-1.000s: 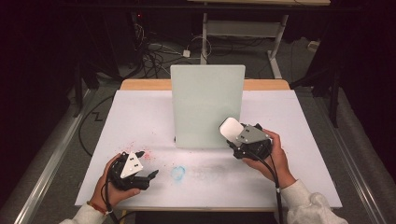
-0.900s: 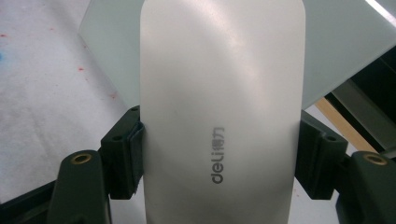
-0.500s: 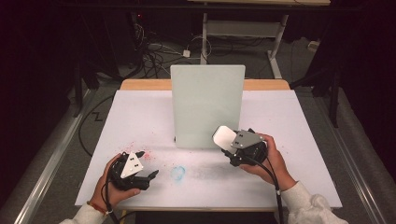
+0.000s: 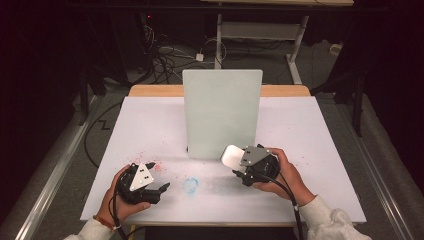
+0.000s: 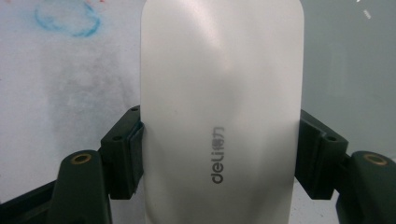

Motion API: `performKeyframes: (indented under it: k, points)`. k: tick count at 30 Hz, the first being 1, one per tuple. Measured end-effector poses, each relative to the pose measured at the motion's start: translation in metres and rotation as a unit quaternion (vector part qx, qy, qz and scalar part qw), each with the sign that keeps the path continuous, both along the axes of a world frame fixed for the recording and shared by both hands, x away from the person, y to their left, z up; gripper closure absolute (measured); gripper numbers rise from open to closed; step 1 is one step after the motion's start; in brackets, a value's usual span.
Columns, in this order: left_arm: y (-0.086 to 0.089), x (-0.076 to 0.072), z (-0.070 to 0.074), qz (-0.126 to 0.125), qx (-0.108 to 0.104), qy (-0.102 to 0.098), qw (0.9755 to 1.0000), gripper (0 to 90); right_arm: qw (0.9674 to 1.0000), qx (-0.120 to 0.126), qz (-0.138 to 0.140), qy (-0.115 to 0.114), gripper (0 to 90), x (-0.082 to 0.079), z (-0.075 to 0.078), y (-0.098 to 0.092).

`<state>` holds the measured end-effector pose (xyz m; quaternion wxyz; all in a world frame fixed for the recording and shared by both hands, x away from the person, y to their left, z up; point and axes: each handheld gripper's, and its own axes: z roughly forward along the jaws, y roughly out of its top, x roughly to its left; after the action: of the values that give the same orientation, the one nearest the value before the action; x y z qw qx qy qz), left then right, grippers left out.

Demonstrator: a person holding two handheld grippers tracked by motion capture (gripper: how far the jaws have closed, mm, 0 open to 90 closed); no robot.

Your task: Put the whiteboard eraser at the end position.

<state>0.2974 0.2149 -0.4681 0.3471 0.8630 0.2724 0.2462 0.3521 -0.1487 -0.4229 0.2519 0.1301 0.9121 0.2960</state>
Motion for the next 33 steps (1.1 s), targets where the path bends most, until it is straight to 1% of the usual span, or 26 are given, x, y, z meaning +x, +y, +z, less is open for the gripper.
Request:
performKeyframes:
  k: [1,3,7,12,16,18,21,23,24,27,31,33]
  points:
    - [0.0,0.0,0.0,0.0,0.0,0.0,1.0,19.5,1.0,-0.006,0.004,0.001,30.6,0.0,0.0,0.001]
    - [0.0,0.0,0.0,-0.001,0.0,0.0,1.0,19.5,0.9999,-0.008,0.009,0.007,30.6,-0.002,-0.002,0.003]
    - [0.0,0.0,0.0,-0.001,0.0,0.0,1.0,19.5,0.9993,-0.025,0.023,0.015,30.6,-0.003,-0.005,0.007]
    - [0.0,0.0,0.0,-0.002,0.001,0.001,1.0,19.5,0.9985,-0.036,0.035,0.025,30.6,-0.005,-0.007,0.011]
    - [-0.001,0.0,-0.001,-0.005,0.005,0.003,1.0,19.5,0.9969,-0.041,0.056,0.038,30.6,-0.008,-0.009,0.015]
    - [-0.001,0.0,-0.001,-0.006,0.004,0.003,1.0,19.5,0.9961,-0.044,0.06,0.047,30.6,-0.01,-0.011,0.018]
    - [-0.001,0.0,-0.001,-0.003,0.002,0.002,1.0,19.5,0.9941,-0.053,0.075,0.058,30.6,-0.012,-0.014,0.022]
    - [0.0,0.0,0.0,-0.002,0.002,0.002,1.0,19.4,0.9935,-0.057,0.078,0.059,30.6,-0.012,-0.017,0.025]
    - [0.0,0.0,0.0,-0.002,0.002,0.002,1.0,19.3,0.9931,-0.063,0.08,0.057,30.5,-0.012,-0.018,0.026]
    - [0.0,0.0,-0.001,-0.002,0.002,0.002,1.0,19.3,0.9927,-0.065,0.081,0.062,30.6,-0.012,-0.022,0.03]
    - [0.0,0.0,-0.001,-0.003,0.002,0.004,1.0,19.3,0.9919,-0.061,0.088,0.067,30.5,-0.013,-0.024,0.033]
    - [-0.001,0.0,-0.001,-0.005,0.005,0.005,1.0,19.3,0.9922,-0.057,0.088,0.068,30.6,-0.014,-0.024,0.034]
